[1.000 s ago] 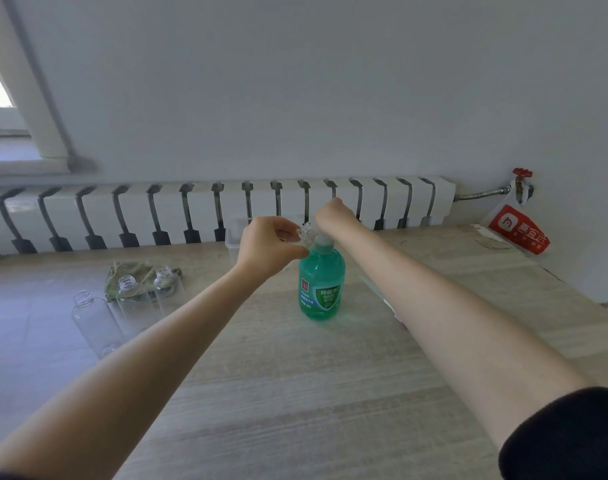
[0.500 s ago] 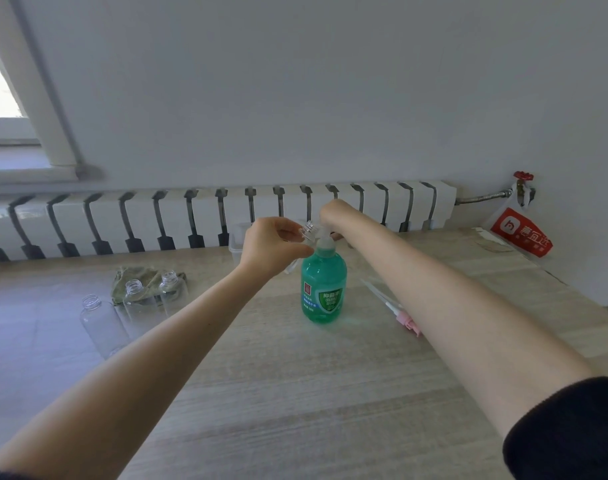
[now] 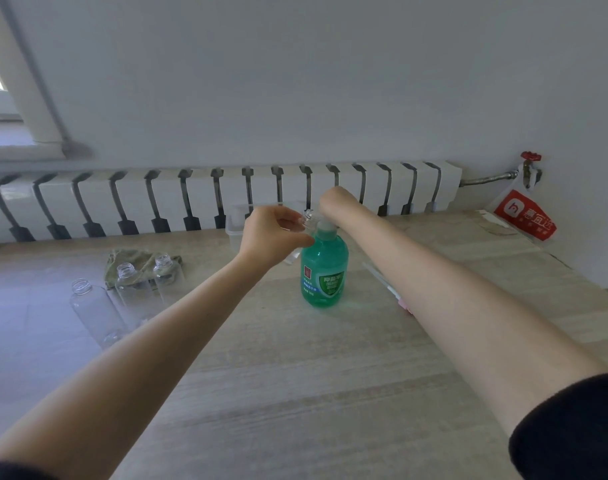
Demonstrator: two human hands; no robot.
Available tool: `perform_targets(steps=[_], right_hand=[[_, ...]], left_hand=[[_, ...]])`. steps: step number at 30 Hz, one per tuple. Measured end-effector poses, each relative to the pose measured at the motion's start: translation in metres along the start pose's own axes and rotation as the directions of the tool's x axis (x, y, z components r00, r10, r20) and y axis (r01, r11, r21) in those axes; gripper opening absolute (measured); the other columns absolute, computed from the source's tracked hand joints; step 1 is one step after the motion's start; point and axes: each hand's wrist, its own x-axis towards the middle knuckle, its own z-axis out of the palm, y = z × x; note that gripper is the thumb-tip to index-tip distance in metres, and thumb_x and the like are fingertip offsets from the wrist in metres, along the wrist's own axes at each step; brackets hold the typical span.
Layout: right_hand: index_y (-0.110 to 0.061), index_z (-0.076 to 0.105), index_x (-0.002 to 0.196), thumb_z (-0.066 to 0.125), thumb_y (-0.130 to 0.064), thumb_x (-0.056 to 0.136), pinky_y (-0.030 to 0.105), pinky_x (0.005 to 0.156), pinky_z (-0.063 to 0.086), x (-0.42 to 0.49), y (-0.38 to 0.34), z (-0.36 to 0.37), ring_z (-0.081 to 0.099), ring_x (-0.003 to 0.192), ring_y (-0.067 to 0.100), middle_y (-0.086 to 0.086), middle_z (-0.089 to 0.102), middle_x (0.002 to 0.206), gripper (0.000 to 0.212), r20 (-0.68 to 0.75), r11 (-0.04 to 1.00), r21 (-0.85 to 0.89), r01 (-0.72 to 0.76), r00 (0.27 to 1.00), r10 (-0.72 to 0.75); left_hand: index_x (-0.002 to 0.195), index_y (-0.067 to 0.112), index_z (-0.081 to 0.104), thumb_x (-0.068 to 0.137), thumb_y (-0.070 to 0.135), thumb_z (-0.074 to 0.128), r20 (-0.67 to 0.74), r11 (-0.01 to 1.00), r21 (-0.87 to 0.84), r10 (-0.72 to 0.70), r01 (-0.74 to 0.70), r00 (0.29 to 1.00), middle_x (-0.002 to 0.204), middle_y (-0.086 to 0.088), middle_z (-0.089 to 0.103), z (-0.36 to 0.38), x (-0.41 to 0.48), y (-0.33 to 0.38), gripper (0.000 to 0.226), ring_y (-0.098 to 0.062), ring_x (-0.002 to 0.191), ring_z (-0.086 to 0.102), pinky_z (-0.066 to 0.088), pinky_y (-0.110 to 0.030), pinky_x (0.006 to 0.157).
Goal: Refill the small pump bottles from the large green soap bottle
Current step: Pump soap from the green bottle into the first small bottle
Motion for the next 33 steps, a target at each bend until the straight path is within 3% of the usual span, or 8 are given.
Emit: perform_targets(steps=[6, 9, 12, 16, 19, 24, 29, 33], right_hand=[[-0.007, 0.042, 0.076, 0.035, -0.011, 0.098, 0.03, 0.078, 0.039, -0.005, 0.001, 0.0, 0.043, 0.086, 0.021, 0.011, 0.044, 0.089, 0.023, -0.007, 0.966, 0.257, -0.003, 1.0, 0.005], [-0.006, 0.051, 0.106, 0.049, -0.028, 0.092, 0.027, 0.073, 0.047, -0.012, 0.003, -0.003, 0.054, 0.081, 0.017, 0.006, 0.056, 0.102, 0.026, 0.017, 0.775, 0.629, -0.062, 0.998, 0.065], [-0.012, 0.06, 0.108, 0.049, -0.049, 0.088, 0.038, 0.091, 0.049, -0.013, 0.012, 0.002, 0.061, 0.098, 0.025, 0.007, 0.063, 0.106, 0.043, 0.02, 0.585, 0.81, -0.025, 1.0, 0.015], [-0.012, 0.048, 0.068, 0.031, -0.045, 0.097, 0.028, 0.068, 0.039, -0.03, 0.025, 0.021, 0.049, 0.067, 0.018, 0.012, 0.051, 0.071, 0.048, -0.148, 0.659, 0.724, 0.204, 0.979, -0.14], [-0.016, 0.031, 0.051, 0.023, -0.031, 0.101, 0.021, 0.052, 0.033, -0.04, 0.027, 0.025, 0.035, 0.044, 0.006, -0.003, 0.038, 0.047, 0.053, -0.222, 0.632, 0.722, 0.282, 0.959, -0.174], [-0.017, 0.031, 0.054, 0.022, -0.026, 0.101, 0.023, 0.049, 0.03, -0.052, 0.019, 0.029, 0.033, 0.047, 0.01, -0.002, 0.036, 0.051, 0.049, -0.257, 0.651, 0.692, 0.312, 0.949, -0.181], [-0.017, 0.029, 0.054, 0.024, -0.023, 0.101, 0.012, 0.037, 0.026, -0.071, 0.029, 0.036, 0.029, 0.039, 0.004, -0.007, 0.031, 0.047, 0.047, -0.285, 0.615, 0.717, 0.328, 0.943, -0.171], [-0.017, 0.032, 0.059, 0.028, -0.027, 0.1, 0.018, 0.05, 0.03, -0.082, 0.029, 0.038, 0.032, 0.048, 0.007, -0.005, 0.034, 0.054, 0.043, -0.271, 0.582, 0.745, 0.325, 0.945, -0.181]], left_hand=[[0.09, 0.014, 0.068, 0.065, 0.007, 0.083, 0.019, 1.0, -0.016, -0.01, 0.011, 1.0, 0.087, -0.001, 0.07, -0.002, -0.001, 0.004, 0.029, -0.012, 0.082, 0.066, 0.053, -0.018, 0.072], [0.089, 0.013, 0.067, 0.066, 0.006, 0.082, 0.021, 0.998, -0.054, -0.026, 0.028, 0.999, 0.088, -0.004, 0.07, -0.004, -0.001, 0.008, 0.028, -0.016, 0.083, 0.068, 0.055, -0.023, 0.076], [0.088, 0.014, 0.066, 0.067, 0.005, 0.081, 0.029, 0.997, -0.074, -0.029, 0.031, 0.999, 0.089, -0.003, 0.07, -0.004, -0.002, 0.011, 0.027, -0.017, 0.084, 0.068, 0.055, -0.024, 0.077], [0.092, 0.012, 0.067, 0.068, 0.005, 0.081, 0.017, 0.996, -0.08, -0.041, 0.043, 0.999, 0.088, -0.001, 0.069, -0.002, -0.005, 0.015, 0.028, -0.013, 0.082, 0.066, 0.052, -0.019, 0.073], [0.096, 0.01, 0.068, 0.067, 0.006, 0.082, 0.005, 0.997, -0.064, -0.037, 0.037, 0.999, 0.088, -0.001, 0.069, -0.001, -0.008, 0.018, 0.032, -0.012, 0.081, 0.065, 0.05, -0.016, 0.069], [0.096, 0.007, 0.07, 0.064, 0.009, 0.084, -0.036, 0.998, -0.066, -0.027, 0.024, 0.999, 0.087, -0.001, 0.071, -0.009, -0.018, 0.013, 0.034, -0.012, 0.082, 0.067, 0.051, -0.017, 0.071], [0.096, 0.008, 0.07, 0.062, 0.01, 0.086, -0.035, 0.999, -0.052, 0.016, -0.018, 0.999, 0.088, -0.002, 0.072, -0.013, -0.035, 0.011, 0.038, -0.014, 0.081, 0.068, 0.056, -0.024, 0.078], [0.098, 0.007, 0.07, 0.062, 0.012, 0.086, -0.016, 0.997, -0.06, 0.045, -0.046, 0.999, 0.089, -0.002, 0.072, -0.017, -0.046, 0.011, 0.04, -0.014, 0.081, 0.068, 0.055, -0.021, 0.074]])
